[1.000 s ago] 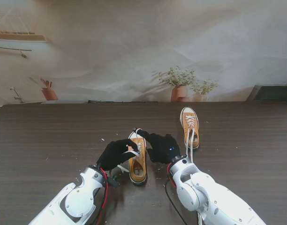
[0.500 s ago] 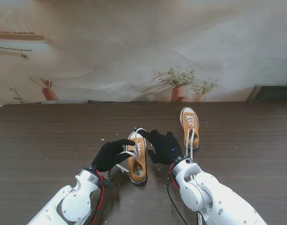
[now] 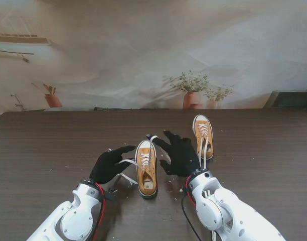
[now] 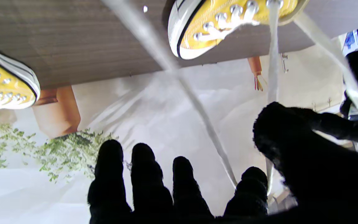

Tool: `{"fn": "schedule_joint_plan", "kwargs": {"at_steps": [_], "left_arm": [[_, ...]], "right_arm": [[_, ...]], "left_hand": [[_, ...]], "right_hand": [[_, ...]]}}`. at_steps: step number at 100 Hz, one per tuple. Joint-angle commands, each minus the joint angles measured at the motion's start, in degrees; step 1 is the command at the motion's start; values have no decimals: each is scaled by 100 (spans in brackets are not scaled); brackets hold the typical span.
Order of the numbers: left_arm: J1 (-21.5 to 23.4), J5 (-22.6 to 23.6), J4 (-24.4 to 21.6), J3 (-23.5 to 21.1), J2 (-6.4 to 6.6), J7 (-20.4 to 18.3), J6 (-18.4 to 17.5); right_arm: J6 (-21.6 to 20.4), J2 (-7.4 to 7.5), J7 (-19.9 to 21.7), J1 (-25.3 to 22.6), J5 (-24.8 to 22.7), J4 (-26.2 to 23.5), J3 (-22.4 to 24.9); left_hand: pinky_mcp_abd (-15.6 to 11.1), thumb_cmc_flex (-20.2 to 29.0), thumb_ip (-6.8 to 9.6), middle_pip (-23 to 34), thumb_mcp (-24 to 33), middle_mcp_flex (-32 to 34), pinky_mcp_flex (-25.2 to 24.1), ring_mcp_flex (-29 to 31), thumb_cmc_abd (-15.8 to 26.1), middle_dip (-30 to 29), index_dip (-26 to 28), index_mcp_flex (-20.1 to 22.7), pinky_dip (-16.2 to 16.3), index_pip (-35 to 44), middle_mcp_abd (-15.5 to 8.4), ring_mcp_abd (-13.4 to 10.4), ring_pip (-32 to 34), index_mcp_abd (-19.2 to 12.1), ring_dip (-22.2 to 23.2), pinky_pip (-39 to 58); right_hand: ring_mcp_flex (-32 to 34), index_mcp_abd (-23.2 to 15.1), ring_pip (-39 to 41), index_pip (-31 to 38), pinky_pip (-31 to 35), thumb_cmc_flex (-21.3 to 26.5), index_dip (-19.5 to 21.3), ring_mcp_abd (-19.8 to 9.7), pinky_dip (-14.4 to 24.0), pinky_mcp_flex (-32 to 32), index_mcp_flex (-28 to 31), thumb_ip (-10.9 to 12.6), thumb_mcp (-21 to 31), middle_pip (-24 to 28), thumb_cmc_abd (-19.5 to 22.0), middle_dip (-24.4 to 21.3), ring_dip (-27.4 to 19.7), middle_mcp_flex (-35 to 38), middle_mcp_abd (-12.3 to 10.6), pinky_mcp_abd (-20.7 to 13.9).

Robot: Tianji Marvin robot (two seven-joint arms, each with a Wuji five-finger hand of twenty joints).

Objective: Tie the shoelaces into a bow on the shoes

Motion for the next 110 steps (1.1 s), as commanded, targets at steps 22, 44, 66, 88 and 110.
{"fn": "schedule_joint_plan", "kwargs": {"at_steps": [22,44,66,88,110], "left_arm": [[269,126,-147,-160,31,8,31],[431,224,-251,-320,38,66,105],[513,295,-328,-437,48,72,191],[532,318,-350,-465,56,52,217],[515,372,-369,-515,67,32,260]], "right_arm": [[279,-8,-283,-147,-338,-63,18],[165,-90,-341,-280,58,-185,139],[-533,-309,-402,-296,1357,5,197],[-780,-463,-168,-285,2476,184,193],[-1379,-588,-101,-229,3361,428,176]], "left_hand": [[-1452,-45,-47,-6,115,156,239,167,158,61,-116,156,-14,-3,154,-167,220,7,99,1450],[-1463,-35,-41,-3,107,157,241,167,161,53,-60,163,-8,95,141,-171,224,-10,98,1450],[-1468,-5,-57,-2,63,155,241,167,138,46,51,168,-4,261,134,-175,226,-23,96,1450],[-1469,34,-63,-2,14,154,241,166,130,43,117,149,-4,346,132,-175,227,-34,95,1450],[-1469,50,-62,-3,-15,153,241,166,132,41,147,142,-3,387,123,-178,228,-40,95,1450]], "right_hand": [[841,-560,1833,2622,998,-435,-213,-389,632,574,-387,149,132,3151,-129,1346,1181,-81,-305,97],[1527,108,5691,2994,3012,-145,-295,-709,2557,1946,-446,100,230,5198,-155,3197,2722,1269,-704,-140],[2030,985,4528,3572,2433,197,-58,-673,2048,2187,-507,25,452,3931,-285,2188,2081,2217,-841,-175],[1972,1026,2896,3474,1451,281,-127,-698,1121,1752,-508,-7,467,2825,-317,1237,1374,2123,-810,-307],[1639,1039,1691,3828,775,60,44,-696,244,1006,-495,-20,501,2100,-386,964,850,1774,-794,-610]]}}
